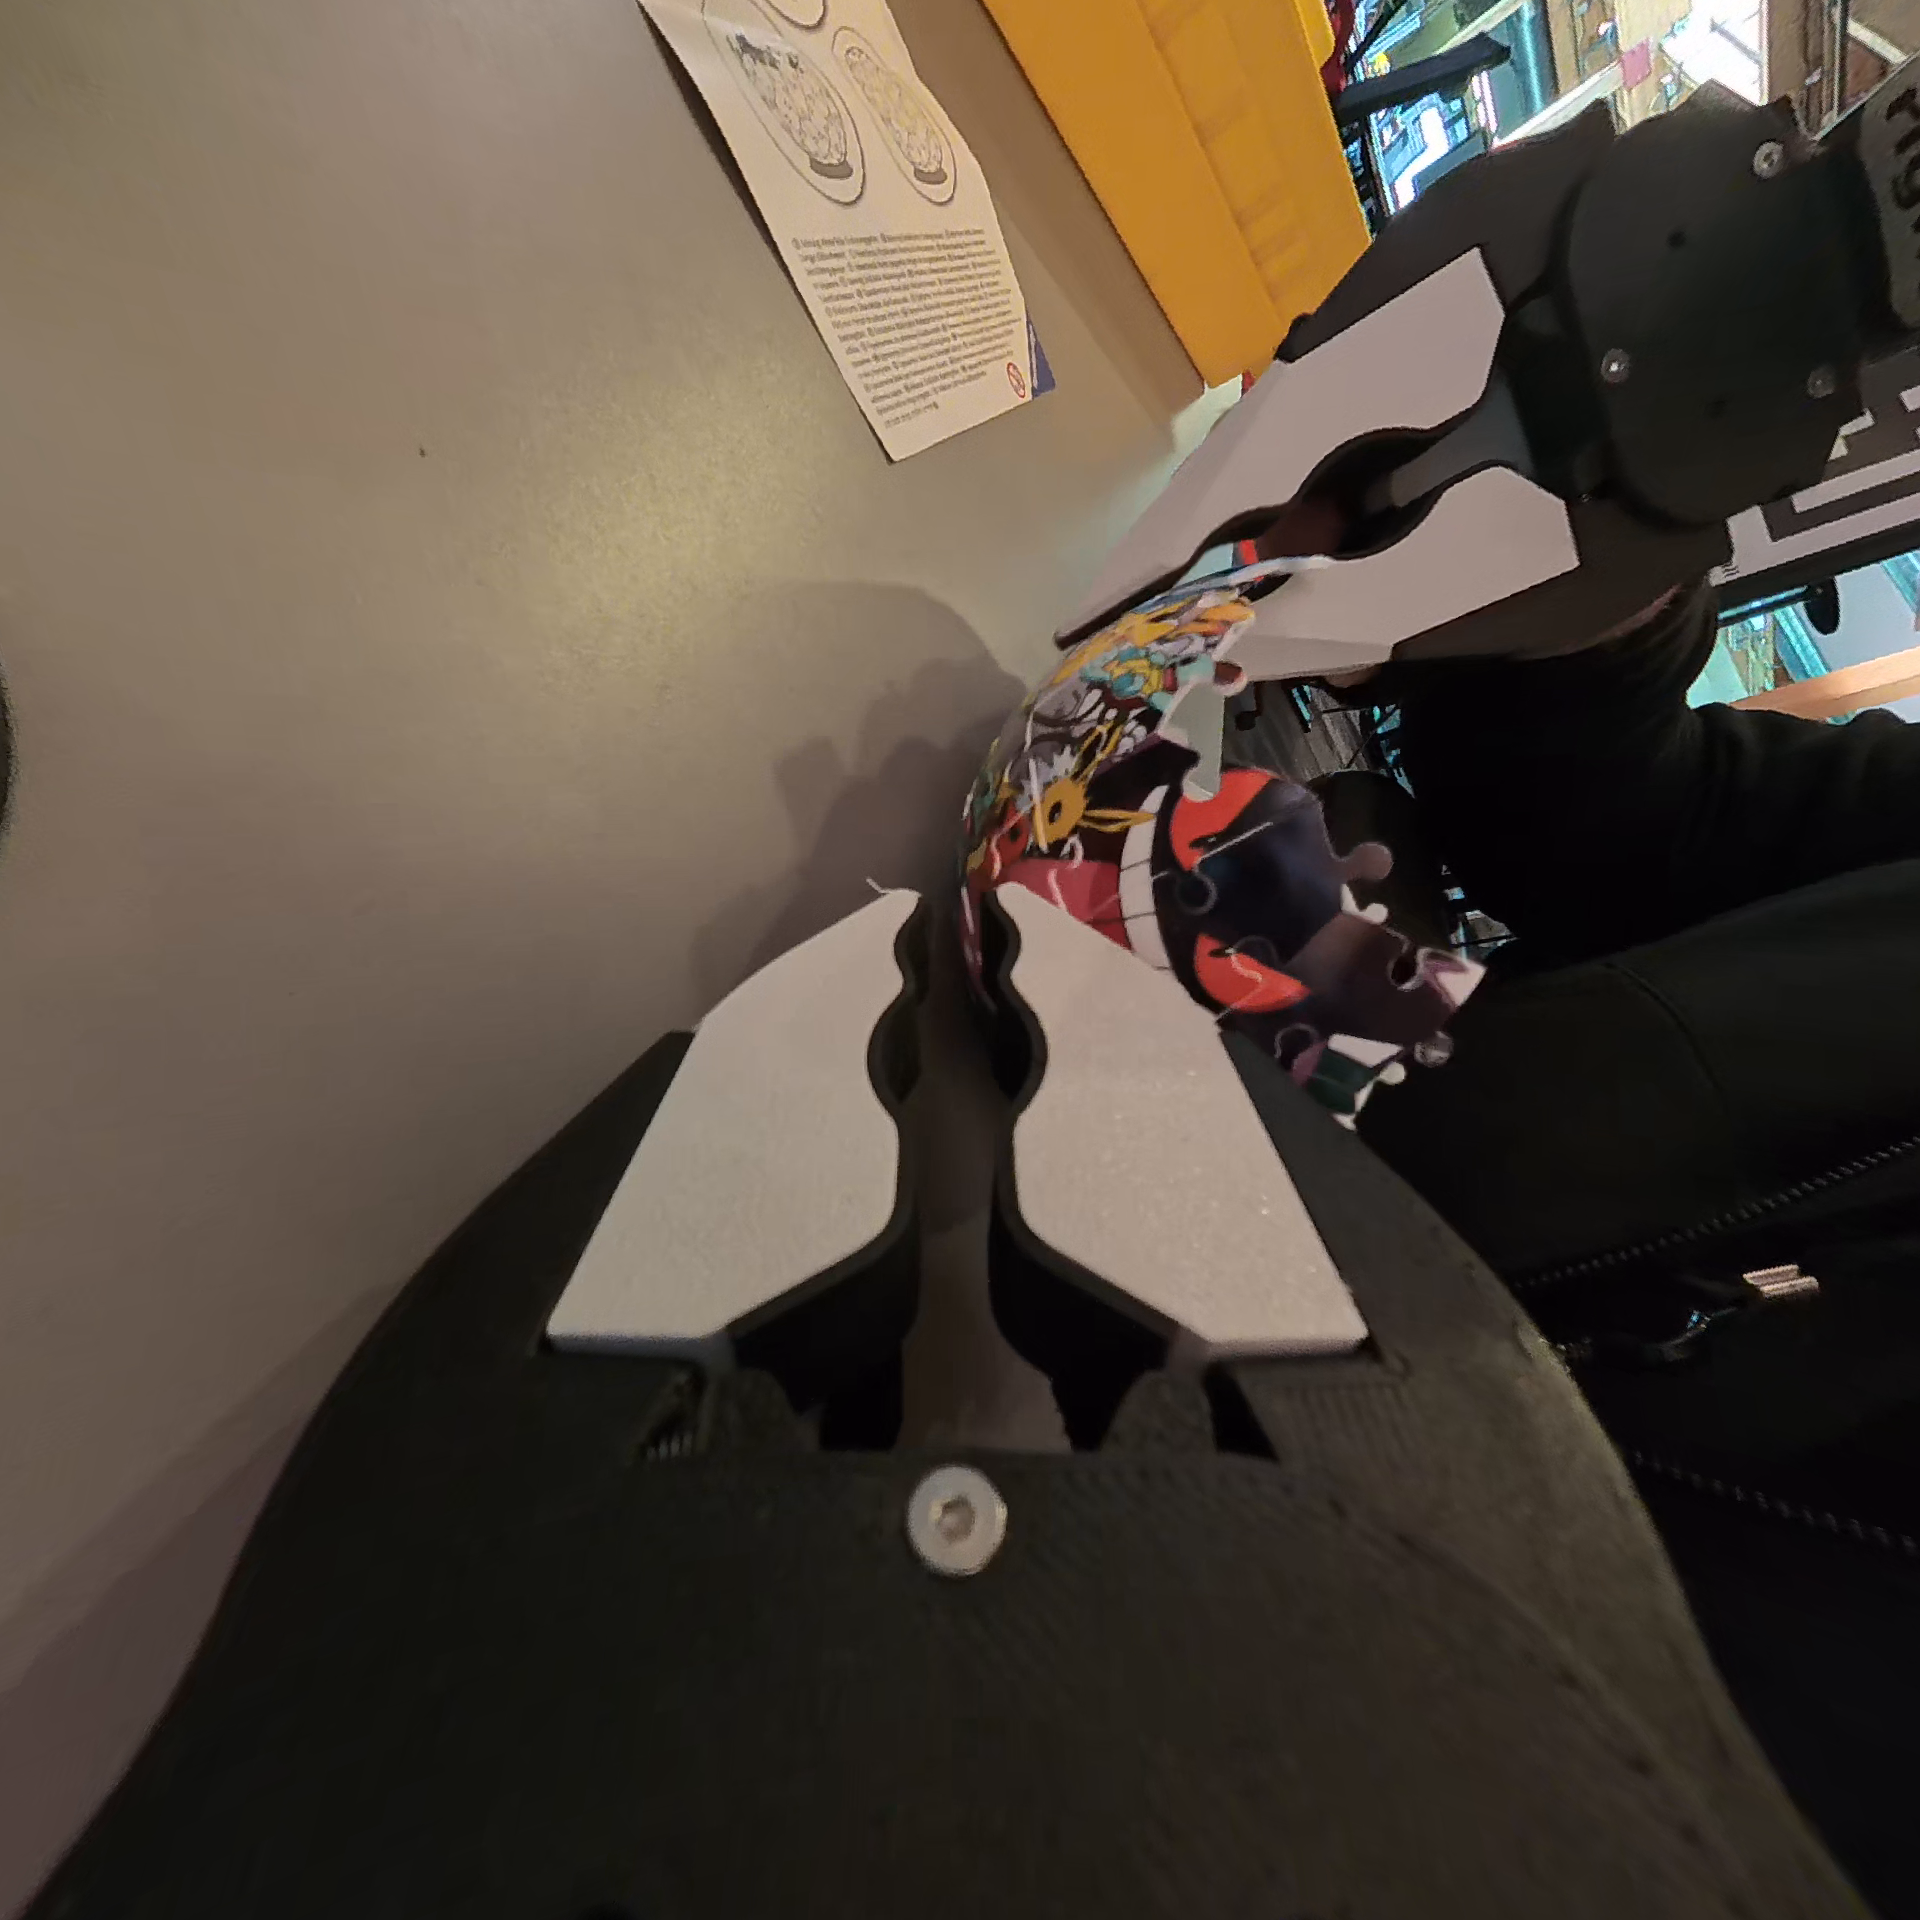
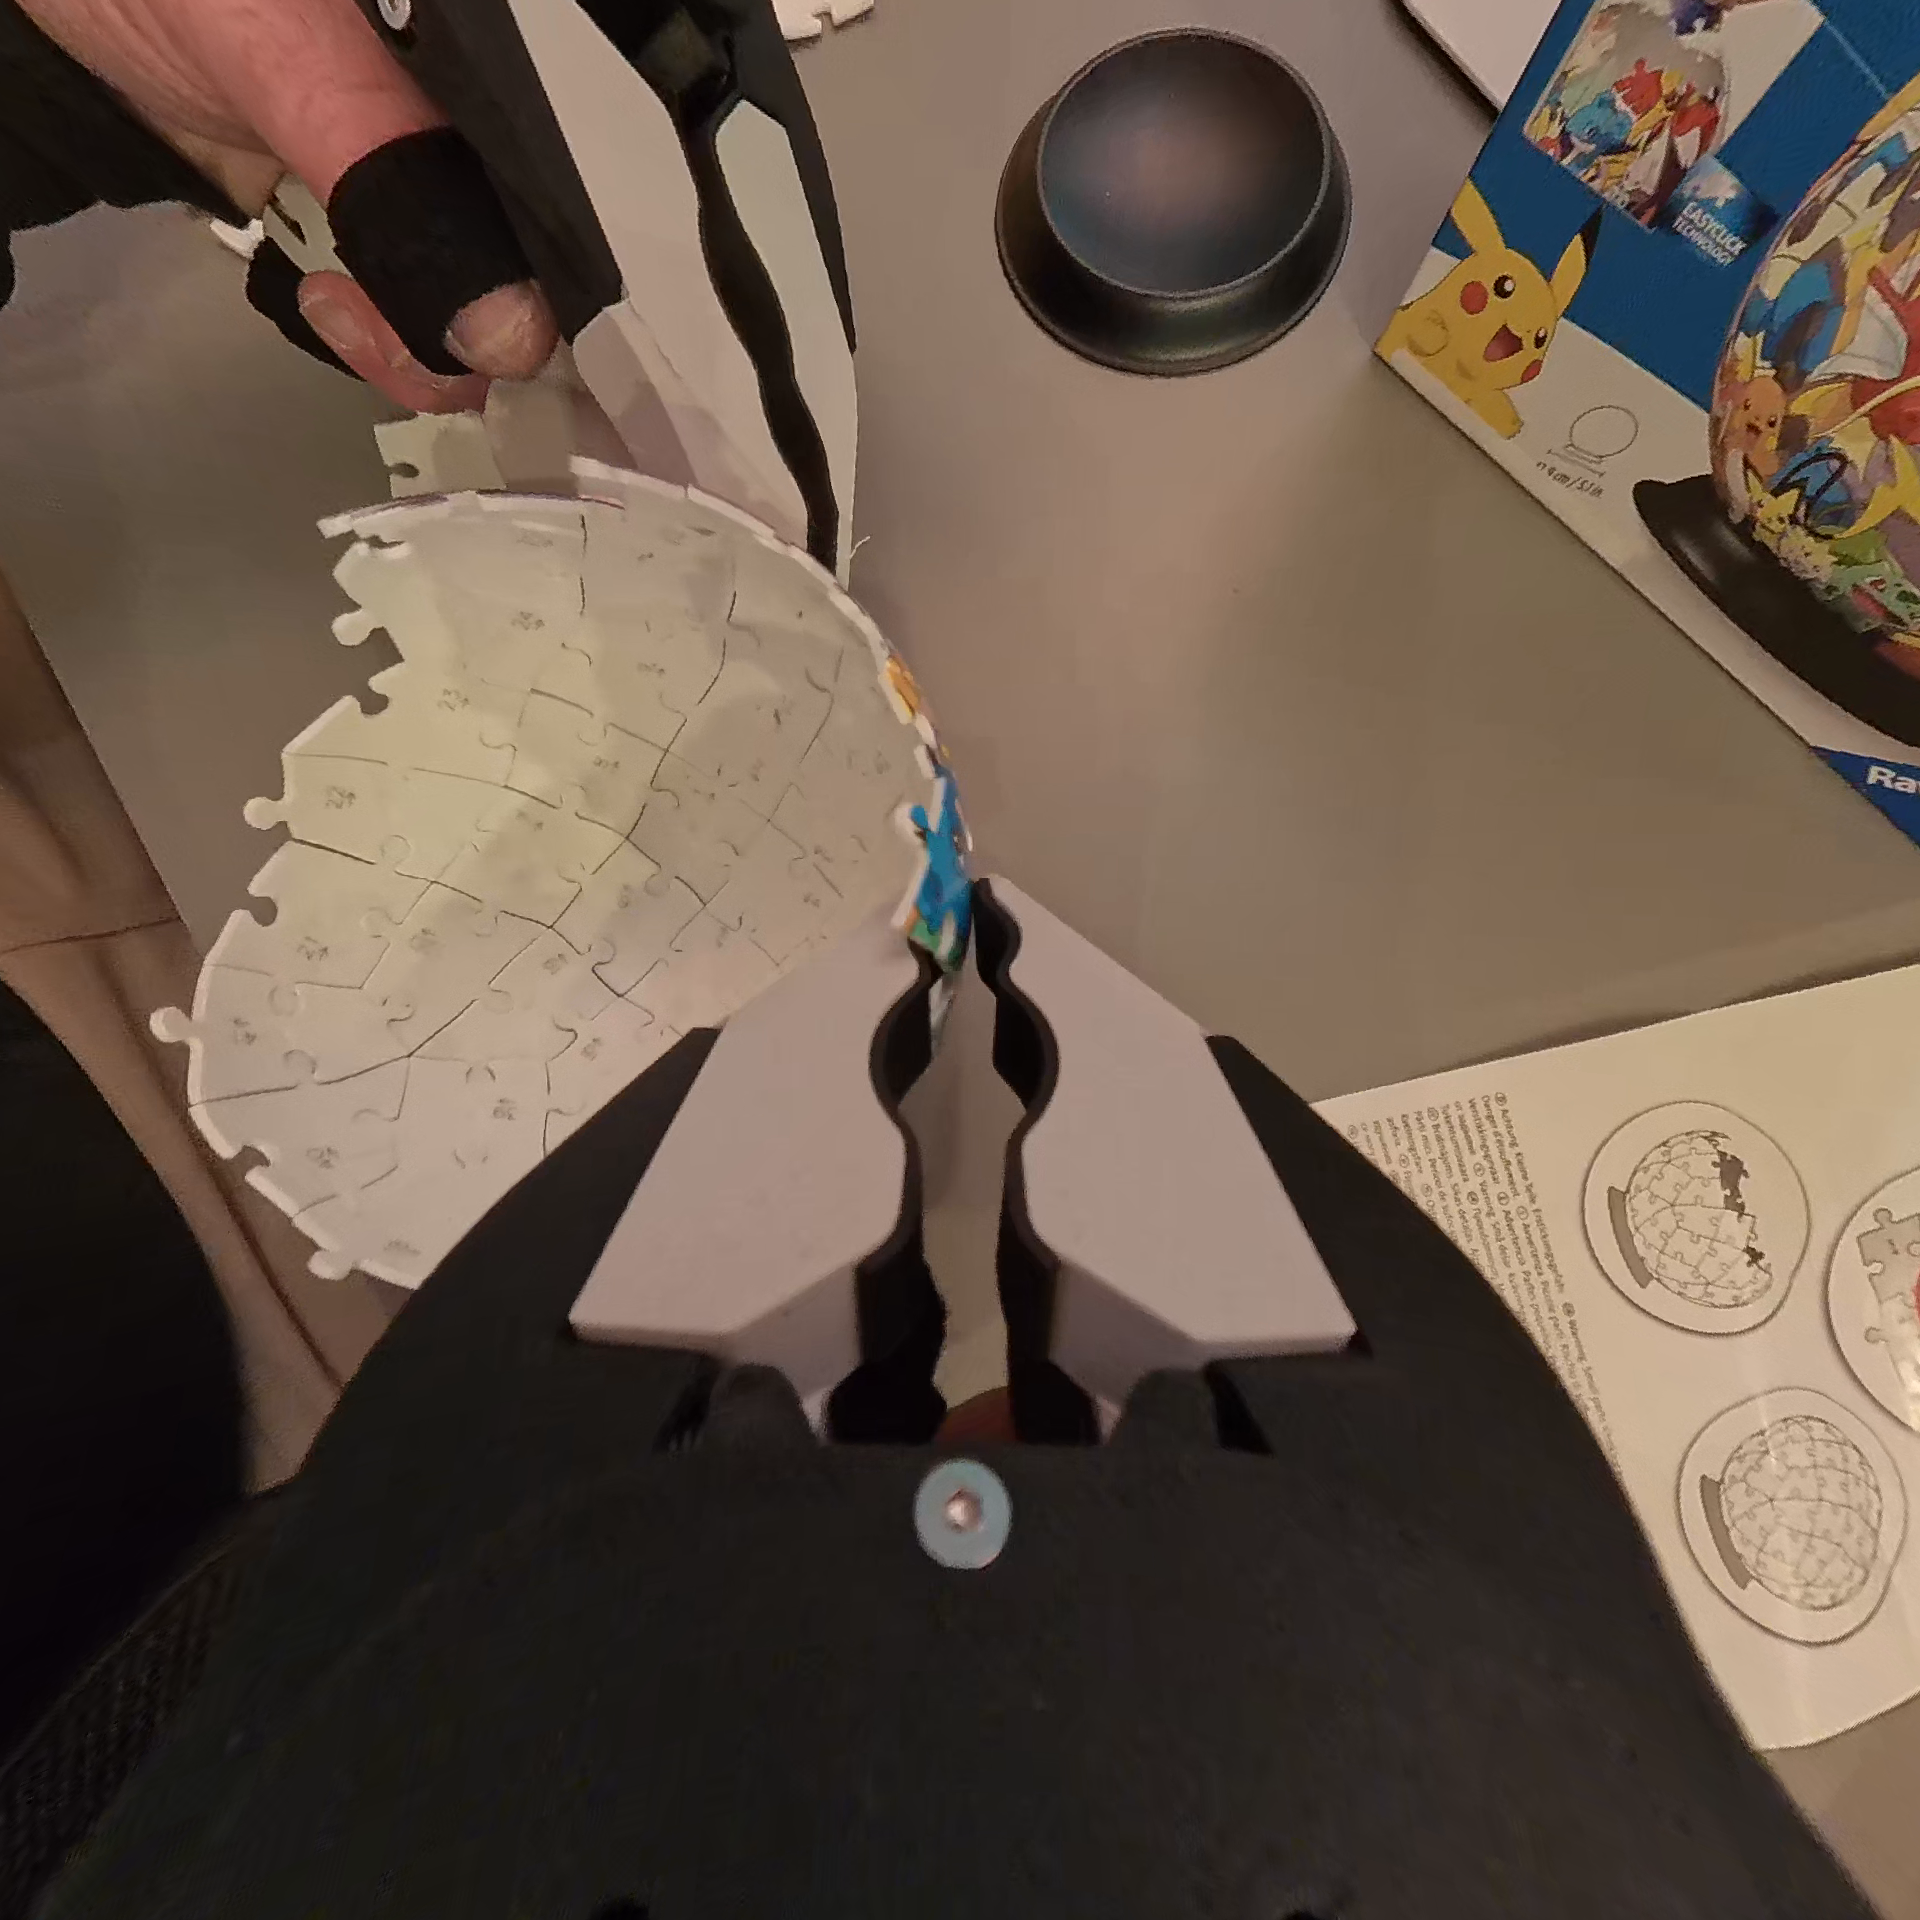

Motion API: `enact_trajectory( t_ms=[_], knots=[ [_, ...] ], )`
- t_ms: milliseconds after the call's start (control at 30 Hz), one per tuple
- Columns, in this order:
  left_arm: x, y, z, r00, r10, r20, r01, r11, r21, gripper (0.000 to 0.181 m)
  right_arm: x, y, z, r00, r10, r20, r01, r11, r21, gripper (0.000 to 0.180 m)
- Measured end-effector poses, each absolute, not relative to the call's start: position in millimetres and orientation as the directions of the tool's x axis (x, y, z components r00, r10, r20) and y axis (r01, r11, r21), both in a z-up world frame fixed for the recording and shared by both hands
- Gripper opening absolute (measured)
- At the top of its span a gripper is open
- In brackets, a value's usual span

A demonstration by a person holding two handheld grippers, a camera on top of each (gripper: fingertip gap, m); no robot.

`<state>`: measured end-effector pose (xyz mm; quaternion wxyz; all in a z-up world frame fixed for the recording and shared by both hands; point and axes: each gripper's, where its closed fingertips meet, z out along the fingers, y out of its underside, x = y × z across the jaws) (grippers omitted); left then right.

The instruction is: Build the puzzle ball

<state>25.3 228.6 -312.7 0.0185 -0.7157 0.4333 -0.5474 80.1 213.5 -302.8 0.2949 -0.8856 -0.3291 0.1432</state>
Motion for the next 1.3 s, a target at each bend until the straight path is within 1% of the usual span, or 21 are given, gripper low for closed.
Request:
enact_trajectory(
  t_ms=[133,200,267,433,600,733,1033,1300],
  knots=[
    [25,229,-313,0.029,-0.641,0.767,-0.597,-0.627,-0.501,0.008,81,212,-300,0.74,0.668,-0.074,0.487,-0.609,-0.626,0.018],
    [25,228,-313,0.028,-0.641,0.767,-0.598,-0.626,-0.501,0.008,80,209,-297,0.732,0.677,-0.08,0.489,-0.603,-0.63,0.015],
    [25,228,-312,0.028,-0.641,0.767,-0.598,-0.626,-0.501,0.008,82,206,-297,0.732,0.676,-0.077,0.493,-0.606,-0.624,0.017],
    [24,229,-310,0.031,-0.647,0.762,-0.592,-0.626,-0.508,0.008,87,200,-289,0.741,0.668,-0.075,0.478,-0.602,-0.639,0.016],
    [15,238,-304,0.048,-0.664,0.746,-0.569,-0.632,-0.526,0.017,94,197,-277,0.754,0.652,-0.08,0.448,-0.599,-0.664,0.017],
    [0,249,-296,0.083,-0.677,0.732,-0.54,-0.648,-0.538,0.022,104,197,-267,0.776,0.623,-0.1,0.396,-0.604,-0.692,0.022],
    [-33,253,-291,0.174,-0.71,0.682,-0.532,-0.651,-0.542,0.027,106,194,-269,0.786,0.602,-0.141,0.344,-0.616,-0.709,0.021],
    [-66,249,-280,0.245,-0.752,0.611,-0.521,-0.634,-0.572,0.032,112,191,-267,0.805,0.574,-0.152,0.299,-0.613,-0.732,0.02]
  ],
)
